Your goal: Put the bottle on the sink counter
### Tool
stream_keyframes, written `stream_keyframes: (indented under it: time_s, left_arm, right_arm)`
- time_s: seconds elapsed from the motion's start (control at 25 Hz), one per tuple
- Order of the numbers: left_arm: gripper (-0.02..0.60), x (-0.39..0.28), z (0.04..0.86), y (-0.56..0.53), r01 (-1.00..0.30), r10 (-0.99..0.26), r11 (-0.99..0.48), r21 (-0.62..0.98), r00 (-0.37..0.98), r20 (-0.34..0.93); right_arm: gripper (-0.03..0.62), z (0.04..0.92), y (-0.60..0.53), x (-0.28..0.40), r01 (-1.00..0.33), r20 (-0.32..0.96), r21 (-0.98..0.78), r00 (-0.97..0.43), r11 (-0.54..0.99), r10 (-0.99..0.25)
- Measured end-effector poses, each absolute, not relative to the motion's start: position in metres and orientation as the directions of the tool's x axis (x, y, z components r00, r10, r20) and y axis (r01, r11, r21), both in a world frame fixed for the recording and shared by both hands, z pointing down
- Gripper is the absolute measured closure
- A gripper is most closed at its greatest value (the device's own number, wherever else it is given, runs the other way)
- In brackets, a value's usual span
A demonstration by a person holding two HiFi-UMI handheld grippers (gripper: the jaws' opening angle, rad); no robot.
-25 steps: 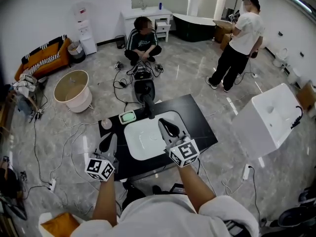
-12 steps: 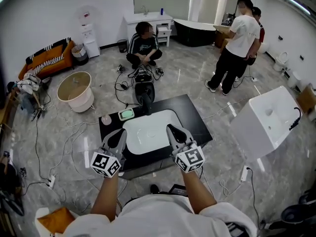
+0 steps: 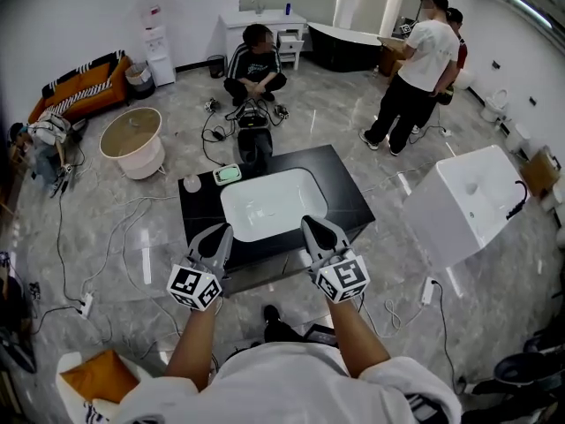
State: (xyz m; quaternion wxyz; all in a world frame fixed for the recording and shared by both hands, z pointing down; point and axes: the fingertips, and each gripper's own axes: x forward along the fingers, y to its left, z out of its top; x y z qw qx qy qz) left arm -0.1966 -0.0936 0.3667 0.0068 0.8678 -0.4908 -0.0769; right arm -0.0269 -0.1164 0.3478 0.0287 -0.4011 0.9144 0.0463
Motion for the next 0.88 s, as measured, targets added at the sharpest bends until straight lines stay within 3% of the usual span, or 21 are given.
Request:
stream_keyframes:
  time_s: [0.44, 0.88]
  left_arm:
    - [0.565, -0.184, 0.399, -0.01, -0.855, -0.868, -0.497, 0.148, 0.49, -0.085]
    - [0.565, -0.15, 0.39, 0.024, -0.896, -0.903, -0.43, 0.116, 0.424, -0.074]
  right_arm:
    - [0.576, 0.37, -0.029, -0.006, -0.756, -0.028, 0.07, -0.654, 0.651, -0.756]
    - [0.576, 0.358, -0.007, 0.041, -0.76, -0.065, 0.075, -0.65, 0.646, -0.757]
